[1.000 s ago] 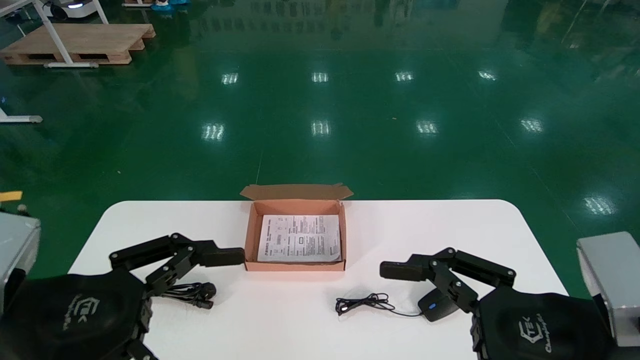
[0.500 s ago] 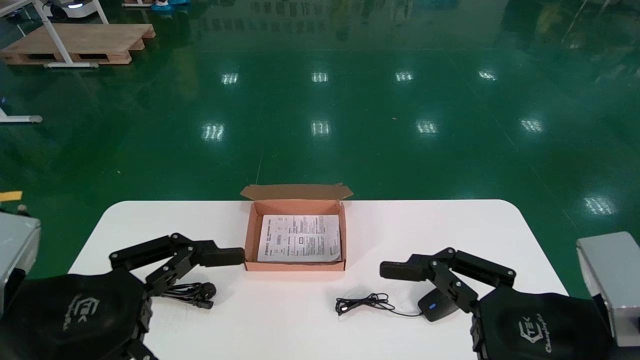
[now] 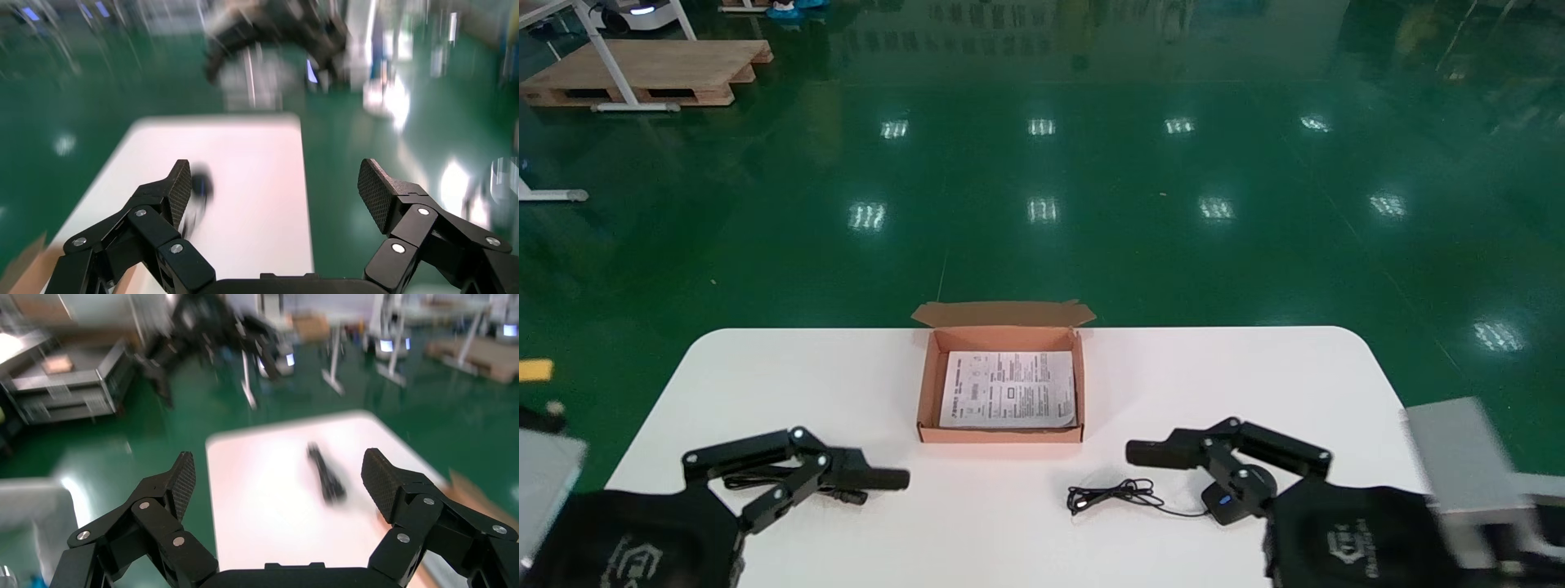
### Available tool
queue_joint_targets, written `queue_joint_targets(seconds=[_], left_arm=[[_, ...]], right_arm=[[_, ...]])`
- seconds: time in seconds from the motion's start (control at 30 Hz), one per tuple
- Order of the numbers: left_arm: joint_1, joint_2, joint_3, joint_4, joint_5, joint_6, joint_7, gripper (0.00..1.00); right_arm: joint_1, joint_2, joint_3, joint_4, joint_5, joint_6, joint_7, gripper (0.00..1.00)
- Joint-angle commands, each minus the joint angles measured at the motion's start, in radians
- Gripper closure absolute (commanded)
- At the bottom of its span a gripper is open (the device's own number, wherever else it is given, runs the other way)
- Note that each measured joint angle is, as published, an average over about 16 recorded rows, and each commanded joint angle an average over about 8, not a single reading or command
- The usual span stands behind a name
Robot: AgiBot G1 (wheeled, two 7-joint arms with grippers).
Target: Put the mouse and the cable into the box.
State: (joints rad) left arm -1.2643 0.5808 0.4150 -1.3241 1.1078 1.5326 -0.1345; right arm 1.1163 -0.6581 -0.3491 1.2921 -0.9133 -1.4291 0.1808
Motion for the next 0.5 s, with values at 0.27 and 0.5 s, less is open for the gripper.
queue_joint_targets(seconds=[0.27,0.5], left_arm=[[-0.234,0.091,0.198,0.052,0.532,-0.078,0.109,0.00],[-0.248,0.151,0.233,0.116,0.631,-0.170,0.139,0.00]], right_arm=[[0.112,-0.116,-0.143,-0.013,-0.378,0.148,0.036,0.00],[0.147,-0.173,-0.199,-0.024,-0.520,0.220,0.068,0.00]])
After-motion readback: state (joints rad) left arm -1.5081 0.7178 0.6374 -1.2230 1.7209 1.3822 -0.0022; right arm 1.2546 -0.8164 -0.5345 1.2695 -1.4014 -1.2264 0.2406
